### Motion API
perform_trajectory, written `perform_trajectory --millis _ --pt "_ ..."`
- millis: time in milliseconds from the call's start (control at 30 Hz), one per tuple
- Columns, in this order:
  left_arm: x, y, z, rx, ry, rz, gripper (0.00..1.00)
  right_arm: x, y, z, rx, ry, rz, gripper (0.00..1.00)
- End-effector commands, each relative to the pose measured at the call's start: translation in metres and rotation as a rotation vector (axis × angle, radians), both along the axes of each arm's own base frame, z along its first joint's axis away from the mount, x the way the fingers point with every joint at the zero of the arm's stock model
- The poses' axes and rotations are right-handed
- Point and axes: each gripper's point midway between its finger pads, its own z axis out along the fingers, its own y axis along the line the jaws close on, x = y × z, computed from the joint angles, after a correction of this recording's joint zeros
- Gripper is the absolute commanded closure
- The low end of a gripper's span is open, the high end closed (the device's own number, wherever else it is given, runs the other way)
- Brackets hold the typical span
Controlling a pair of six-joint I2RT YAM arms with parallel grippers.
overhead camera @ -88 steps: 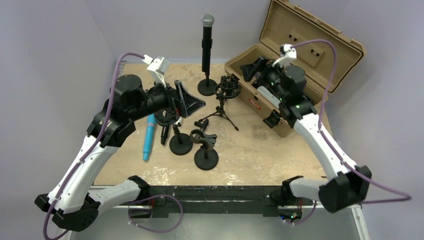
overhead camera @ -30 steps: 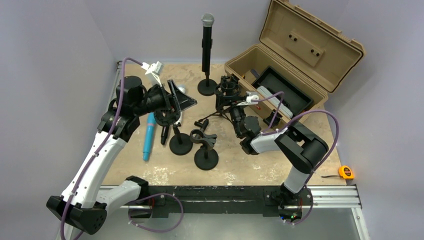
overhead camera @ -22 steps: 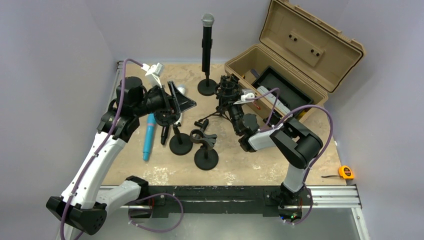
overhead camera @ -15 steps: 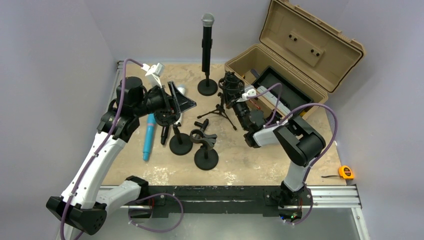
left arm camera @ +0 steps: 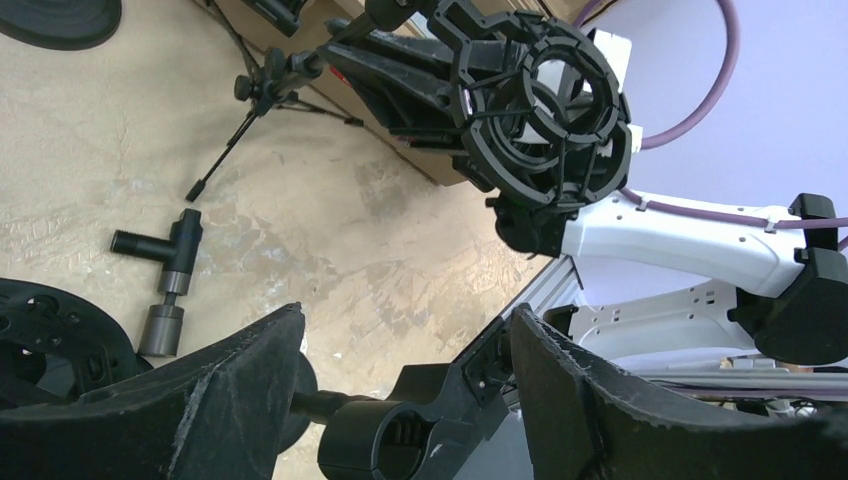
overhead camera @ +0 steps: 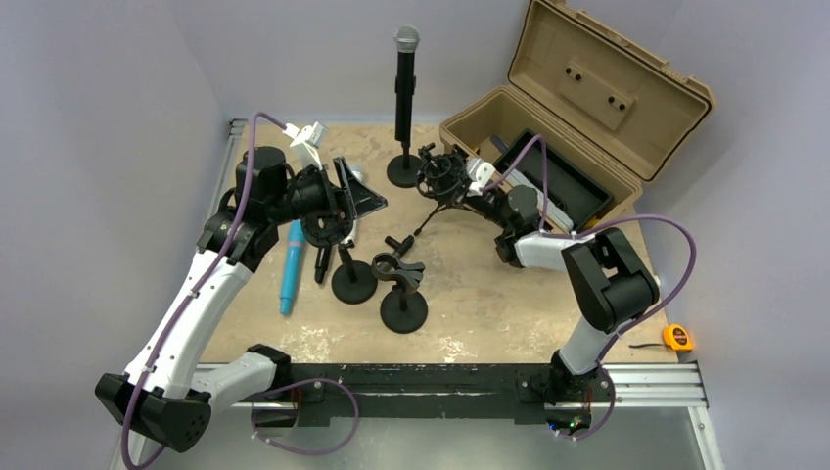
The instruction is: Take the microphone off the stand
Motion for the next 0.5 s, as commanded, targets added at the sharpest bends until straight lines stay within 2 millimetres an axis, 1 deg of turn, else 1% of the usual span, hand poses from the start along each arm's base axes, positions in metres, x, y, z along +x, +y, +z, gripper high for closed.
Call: perform_trajectory --millis 0,67,133,200,367,467 --pt "0.001 -0.003 0.019 -0.025 -0.068 -0.019 0.27 -0.012 0.007 0.058 -0.057 -0.183 0.120 1.00" --pt "0.002 -0.003 0.019 -0.028 -0.063 -0.020 0.27 -0.012 0.010 0.060 -0.058 -0.169 0.146 1.00" --pt "0.002 -0.005 0.020 -0.034 -0.063 -0.027 0.27 -0.014 0.013 0.059 -0.061 -0.145 0.185 1.00" --pt "0.001 -0.005 0.020 -0.036 -0.063 -0.030 0.27 -0.022 0.014 0.057 -0.073 -0.129 0.244 1.00" --pt "-0.001 -0.005 0.018 -0.038 -0.060 -0.037 0.27 -0.042 0.011 0.044 -0.117 -0.047 0.376 1.00" --pt "-0.001 -0.008 0.019 -0.052 -0.063 -0.047 0.26 -0.050 0.007 0.027 -0.136 0.015 0.443 1.00"
